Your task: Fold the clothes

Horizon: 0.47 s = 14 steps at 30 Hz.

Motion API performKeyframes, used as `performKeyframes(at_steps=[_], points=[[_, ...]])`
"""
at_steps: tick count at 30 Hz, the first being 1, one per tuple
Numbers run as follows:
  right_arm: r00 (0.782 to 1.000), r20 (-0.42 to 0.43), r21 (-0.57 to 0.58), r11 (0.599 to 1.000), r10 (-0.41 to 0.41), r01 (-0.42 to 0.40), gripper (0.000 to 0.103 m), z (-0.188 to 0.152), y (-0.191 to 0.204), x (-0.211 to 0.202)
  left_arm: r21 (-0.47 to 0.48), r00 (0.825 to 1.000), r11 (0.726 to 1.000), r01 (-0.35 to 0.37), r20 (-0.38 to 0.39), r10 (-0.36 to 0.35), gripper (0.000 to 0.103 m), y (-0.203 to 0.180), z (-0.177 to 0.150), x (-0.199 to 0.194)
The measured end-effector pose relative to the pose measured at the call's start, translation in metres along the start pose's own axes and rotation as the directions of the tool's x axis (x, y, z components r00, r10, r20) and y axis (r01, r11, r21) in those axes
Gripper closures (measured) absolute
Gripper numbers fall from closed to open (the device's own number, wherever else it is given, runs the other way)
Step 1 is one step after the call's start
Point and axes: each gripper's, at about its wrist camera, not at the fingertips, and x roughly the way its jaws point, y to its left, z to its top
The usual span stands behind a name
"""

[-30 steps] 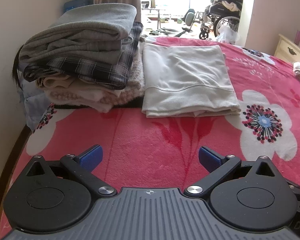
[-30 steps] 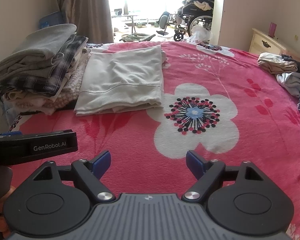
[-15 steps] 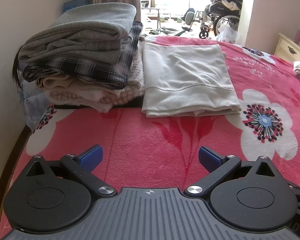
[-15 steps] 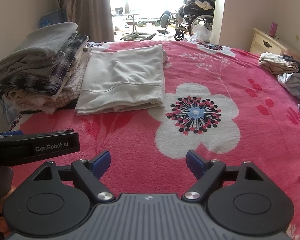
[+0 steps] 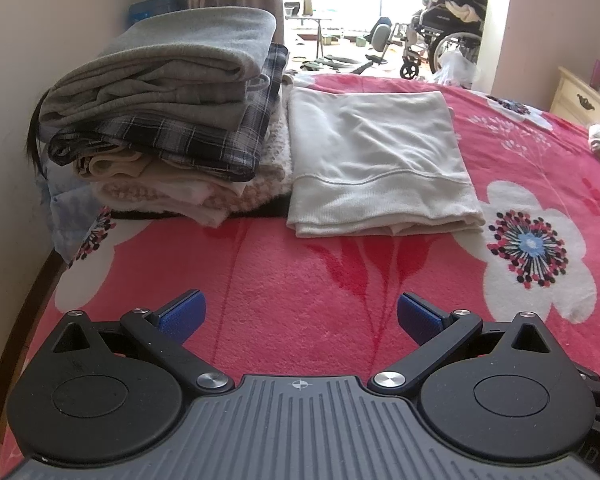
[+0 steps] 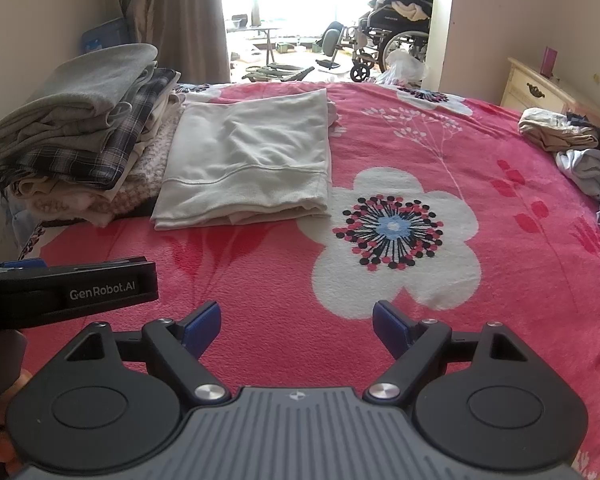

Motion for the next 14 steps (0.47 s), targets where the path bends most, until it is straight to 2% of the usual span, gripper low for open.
performKeyframes(at_steps=[14], points=[[1.000,-0.011,0.005,1.000,-0.002,0.002,0.017,-0.0008,0.0005,0.0018,-0.003,1.000,1.000,0.000,-0.004,0.000,0.000,0.0019,-0.0001,0.0011]])
